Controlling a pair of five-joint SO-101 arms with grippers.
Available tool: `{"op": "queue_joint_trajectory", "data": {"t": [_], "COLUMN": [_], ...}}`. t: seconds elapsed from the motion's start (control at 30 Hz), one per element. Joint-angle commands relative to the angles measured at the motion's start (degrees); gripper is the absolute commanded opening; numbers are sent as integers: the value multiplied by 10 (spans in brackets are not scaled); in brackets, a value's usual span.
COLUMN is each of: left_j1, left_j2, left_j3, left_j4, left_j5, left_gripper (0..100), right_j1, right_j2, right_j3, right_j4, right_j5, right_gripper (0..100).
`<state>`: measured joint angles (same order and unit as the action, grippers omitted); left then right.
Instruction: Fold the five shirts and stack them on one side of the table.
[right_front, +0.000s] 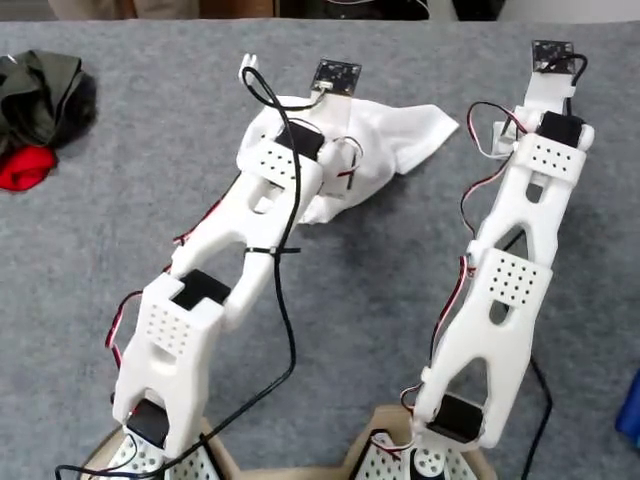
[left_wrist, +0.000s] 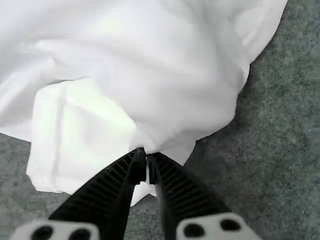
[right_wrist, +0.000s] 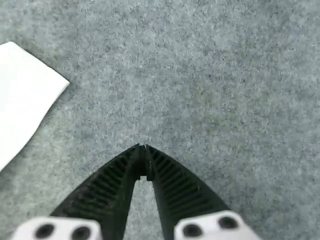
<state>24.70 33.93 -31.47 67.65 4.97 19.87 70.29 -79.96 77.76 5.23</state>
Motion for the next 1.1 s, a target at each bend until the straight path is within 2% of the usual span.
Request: {"op": "queue_joint_trajectory", "data": {"t": [0.0, 0.17, 0.4, 0.5, 0.73, 0.8, 0.87, 1.07], "left_j1": [-29, -32, -29, -67, -240, -258, -238, -97], "left_j2": [-10, -6, -10, -7, -7, -6, -6, -6], "left_j3": [-39, -125, -239, -286, -386, -389, -374, -308], "left_j4": [28, 135, 185, 229, 285, 304, 326, 331], "left_j5": [4, 13, 69, 68, 48, 50, 52, 48], "left_gripper": [19, 18, 18, 18, 18, 18, 18, 18], "right_j1": [6, -2, -7, -6, -6, -7, -8, -7], "right_j2": [-5, -5, -4, -4, -4, -4, -4, -3], "right_j3": [-29, -29, -29, -29, -29, -29, -29, -29], "right_j4": [-16, -18, -14, -14, -14, -14, -14, -13], "right_j5": [-1, -1, -1, -1, -1, -1, -1, -1], "right_gripper": [7, 6, 6, 6, 6, 6, 6, 6]}}
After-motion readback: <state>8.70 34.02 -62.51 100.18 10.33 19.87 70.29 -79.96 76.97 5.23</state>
